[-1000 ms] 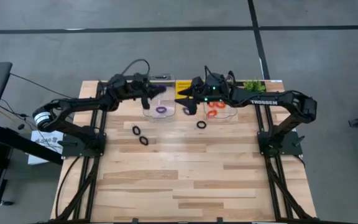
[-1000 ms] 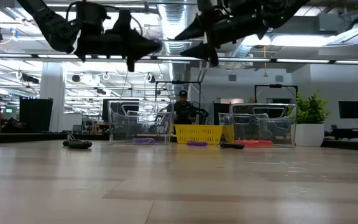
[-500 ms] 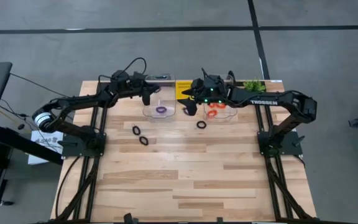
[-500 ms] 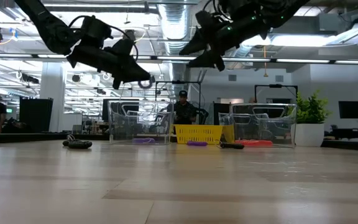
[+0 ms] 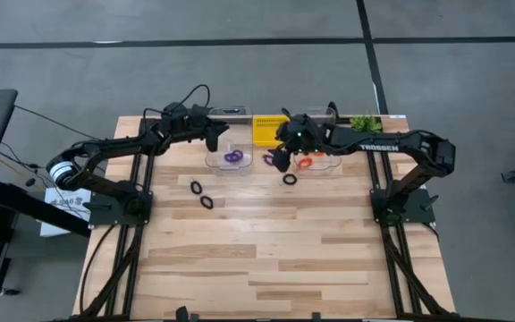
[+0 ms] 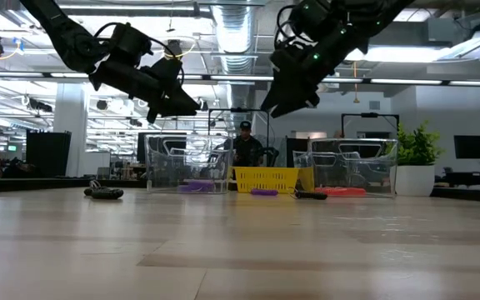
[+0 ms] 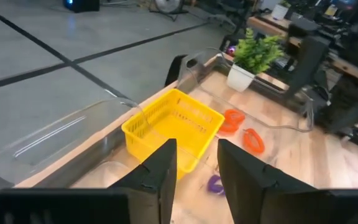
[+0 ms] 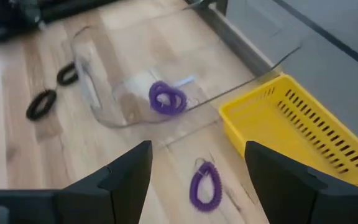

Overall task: Sort spring keychains
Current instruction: Put the purple spring keychain into the left transparent bin

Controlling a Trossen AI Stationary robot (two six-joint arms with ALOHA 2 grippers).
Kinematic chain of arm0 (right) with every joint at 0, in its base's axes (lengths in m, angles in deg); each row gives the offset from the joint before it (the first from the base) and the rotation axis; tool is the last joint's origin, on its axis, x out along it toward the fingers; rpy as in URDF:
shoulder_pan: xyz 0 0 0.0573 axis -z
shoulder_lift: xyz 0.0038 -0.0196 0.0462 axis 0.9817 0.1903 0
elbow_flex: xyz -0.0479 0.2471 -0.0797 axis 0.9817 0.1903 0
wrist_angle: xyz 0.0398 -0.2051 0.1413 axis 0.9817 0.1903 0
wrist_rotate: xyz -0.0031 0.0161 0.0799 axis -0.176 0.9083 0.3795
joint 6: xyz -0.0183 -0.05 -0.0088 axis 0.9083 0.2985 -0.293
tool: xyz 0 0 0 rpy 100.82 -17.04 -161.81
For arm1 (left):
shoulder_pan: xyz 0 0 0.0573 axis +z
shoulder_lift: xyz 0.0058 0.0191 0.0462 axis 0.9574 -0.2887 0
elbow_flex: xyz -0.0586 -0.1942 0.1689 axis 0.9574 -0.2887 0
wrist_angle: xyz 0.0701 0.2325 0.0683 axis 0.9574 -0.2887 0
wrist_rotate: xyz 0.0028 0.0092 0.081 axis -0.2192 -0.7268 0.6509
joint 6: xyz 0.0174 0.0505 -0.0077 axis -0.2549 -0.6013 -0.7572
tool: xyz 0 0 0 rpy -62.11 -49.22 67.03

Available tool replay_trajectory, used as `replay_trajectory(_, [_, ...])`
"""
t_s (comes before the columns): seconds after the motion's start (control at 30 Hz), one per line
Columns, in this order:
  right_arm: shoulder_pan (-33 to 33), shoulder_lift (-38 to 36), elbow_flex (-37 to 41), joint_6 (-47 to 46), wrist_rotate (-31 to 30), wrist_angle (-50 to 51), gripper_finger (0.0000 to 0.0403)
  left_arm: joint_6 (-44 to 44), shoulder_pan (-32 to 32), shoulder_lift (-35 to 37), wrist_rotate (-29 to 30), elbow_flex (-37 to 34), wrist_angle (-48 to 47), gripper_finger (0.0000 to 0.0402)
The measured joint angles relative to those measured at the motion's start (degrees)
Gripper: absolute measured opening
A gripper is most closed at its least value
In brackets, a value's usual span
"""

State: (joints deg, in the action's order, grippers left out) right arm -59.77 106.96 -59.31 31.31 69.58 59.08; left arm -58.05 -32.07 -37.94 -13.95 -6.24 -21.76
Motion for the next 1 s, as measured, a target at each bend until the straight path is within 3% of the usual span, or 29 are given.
replay_trajectory(0.23, [-2.06, 0.29, 0.00, 2.00, -0.16, 3.65, 0.0249, 0.04, -0.50, -0.01, 0.04, 0.00, -0.24, 0.0111])
replay_trajectory(0.6, [-3.49, 9.23, -0.22, 3.63, -1.00, 5.02, 0.0249, -1.31, -7.28, -0.01, 1.14, 0.00, 0.13, 0.0112])
replay_trajectory(1.0, [-3.44, 18.83, -9.93, 15.52, -0.94, 15.22, 0.0249, -2.54, -11.70, -0.03, 4.14, -0.02, 0.22, 0.0112])
